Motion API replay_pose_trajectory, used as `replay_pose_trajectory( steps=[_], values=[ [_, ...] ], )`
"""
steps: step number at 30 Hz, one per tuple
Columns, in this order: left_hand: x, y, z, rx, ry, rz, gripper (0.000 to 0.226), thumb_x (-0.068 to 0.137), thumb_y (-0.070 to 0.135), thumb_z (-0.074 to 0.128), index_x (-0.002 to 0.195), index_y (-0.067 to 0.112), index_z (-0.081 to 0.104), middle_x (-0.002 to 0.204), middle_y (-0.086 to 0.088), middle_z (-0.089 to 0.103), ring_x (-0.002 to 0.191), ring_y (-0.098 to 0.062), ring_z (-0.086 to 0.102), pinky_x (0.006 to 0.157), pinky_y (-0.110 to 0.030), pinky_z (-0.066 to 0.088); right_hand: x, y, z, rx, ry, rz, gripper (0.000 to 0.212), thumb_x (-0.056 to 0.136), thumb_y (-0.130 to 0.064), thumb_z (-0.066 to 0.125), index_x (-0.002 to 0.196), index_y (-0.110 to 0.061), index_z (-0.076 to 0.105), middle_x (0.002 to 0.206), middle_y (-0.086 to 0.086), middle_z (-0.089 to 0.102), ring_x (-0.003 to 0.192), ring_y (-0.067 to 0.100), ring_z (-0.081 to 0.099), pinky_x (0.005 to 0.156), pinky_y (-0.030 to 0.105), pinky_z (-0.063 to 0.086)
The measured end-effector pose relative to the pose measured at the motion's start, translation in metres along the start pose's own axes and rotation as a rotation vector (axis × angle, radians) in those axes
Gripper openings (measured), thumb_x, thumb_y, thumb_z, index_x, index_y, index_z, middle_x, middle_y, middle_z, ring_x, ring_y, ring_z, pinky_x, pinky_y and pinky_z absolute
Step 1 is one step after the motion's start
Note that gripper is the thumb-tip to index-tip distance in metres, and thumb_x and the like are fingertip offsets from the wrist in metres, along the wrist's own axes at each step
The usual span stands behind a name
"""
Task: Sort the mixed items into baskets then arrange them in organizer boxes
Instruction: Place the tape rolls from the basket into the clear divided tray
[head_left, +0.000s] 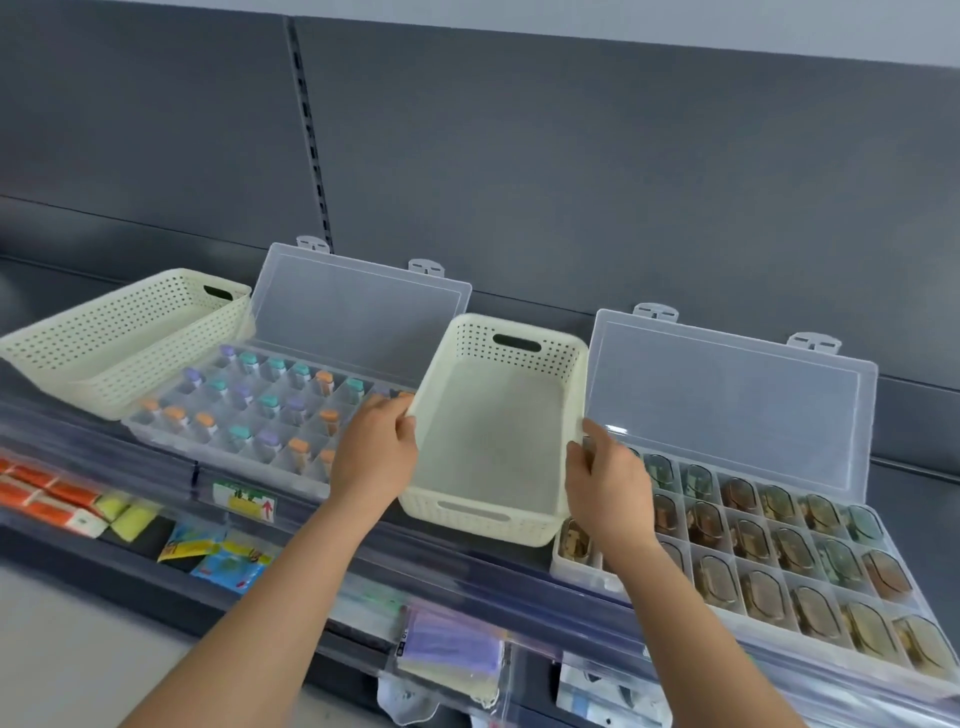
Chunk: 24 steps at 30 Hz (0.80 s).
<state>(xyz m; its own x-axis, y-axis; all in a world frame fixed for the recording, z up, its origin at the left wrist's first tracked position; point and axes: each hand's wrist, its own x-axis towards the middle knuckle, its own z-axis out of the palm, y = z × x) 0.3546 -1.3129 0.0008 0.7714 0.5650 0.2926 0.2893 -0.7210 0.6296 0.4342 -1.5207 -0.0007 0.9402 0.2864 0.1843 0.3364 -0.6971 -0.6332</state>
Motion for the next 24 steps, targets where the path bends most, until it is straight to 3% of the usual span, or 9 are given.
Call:
replay_pose_trajectory(
  steps=[4, 9, 13, 17, 20, 24],
  values=[
    [-0.008, 0.008, -0.026, -0.069, 0.099, 0.003, 0.027, 0.097, 0.009, 0.047, 0.116, 0.014, 0.065, 0.096, 0.001, 0.051, 0.090, -0.020, 0.050, 0.073, -0.026, 0.036, -0.003, -0.014, -0.015, 0.092, 0.075, -0.096, 0.034, 0.098, -0.015, 0.044, 0.131, -0.012, 0.052, 0.061, -0.010, 0.048, 0.047, 0.002, 0.042, 0.046, 0.016, 0.033],
    [-0.020, 0.004, -0.062, -0.105, 0.198, -0.017, 0.026, 0.096, 0.009, 0.048, 0.115, 0.014, 0.066, 0.100, -0.003, 0.058, 0.086, -0.021, 0.055, 0.076, -0.032, 0.043, -0.009, -0.046, -0.018, 0.186, 0.042, -0.201, 0.032, 0.098, -0.017, 0.044, 0.128, -0.015, 0.054, 0.081, -0.001, 0.067, 0.059, 0.010, 0.055, 0.056, 0.025, 0.051],
    [-0.031, -0.016, -0.092, -0.077, 0.245, -0.033, 0.022, 0.094, 0.006, 0.049, 0.104, 0.009, 0.068, 0.093, -0.008, 0.060, 0.086, -0.024, 0.056, 0.077, -0.036, 0.045, -0.016, -0.075, -0.004, 0.205, 0.054, -0.262, 0.027, 0.094, -0.011, 0.047, 0.116, -0.016, 0.061, 0.050, -0.010, 0.045, 0.042, 0.009, 0.042, 0.044, 0.019, 0.031],
    [-0.037, -0.052, -0.125, -0.052, 0.289, -0.073, 0.020, 0.093, 0.005, 0.048, 0.099, 0.005, 0.068, 0.091, -0.010, 0.061, 0.087, -0.025, 0.055, 0.073, -0.035, 0.042, -0.024, -0.115, 0.019, 0.245, -0.003, -0.301, 0.028, 0.093, -0.010, 0.046, 0.115, -0.017, 0.061, 0.046, -0.010, 0.040, 0.046, 0.000, 0.048, 0.038, 0.012, 0.033],
    [-0.038, -0.087, -0.154, -0.042, 0.324, -0.102, 0.023, 0.094, 0.006, 0.048, 0.101, 0.010, 0.070, 0.090, -0.005, 0.058, 0.088, -0.018, 0.051, 0.066, -0.024, 0.033, -0.029, -0.151, 0.047, 0.230, -0.033, -0.343, 0.024, 0.092, -0.010, 0.045, 0.107, -0.016, 0.062, 0.047, -0.007, 0.038, 0.043, 0.013, 0.039, 0.041, 0.020, 0.031],
    [-0.031, -0.143, -0.200, -0.010, 0.322, -0.140, 0.022, 0.094, 0.007, 0.047, 0.097, 0.004, 0.068, 0.088, -0.010, 0.055, 0.086, -0.023, 0.052, 0.069, -0.031, 0.037, -0.035, -0.206, 0.096, 0.210, -0.053, -0.350, 0.025, 0.092, -0.010, 0.045, 0.111, -0.010, 0.061, 0.048, -0.002, 0.039, 0.047, 0.015, 0.035, 0.048, 0.029, 0.030]
  ],
)
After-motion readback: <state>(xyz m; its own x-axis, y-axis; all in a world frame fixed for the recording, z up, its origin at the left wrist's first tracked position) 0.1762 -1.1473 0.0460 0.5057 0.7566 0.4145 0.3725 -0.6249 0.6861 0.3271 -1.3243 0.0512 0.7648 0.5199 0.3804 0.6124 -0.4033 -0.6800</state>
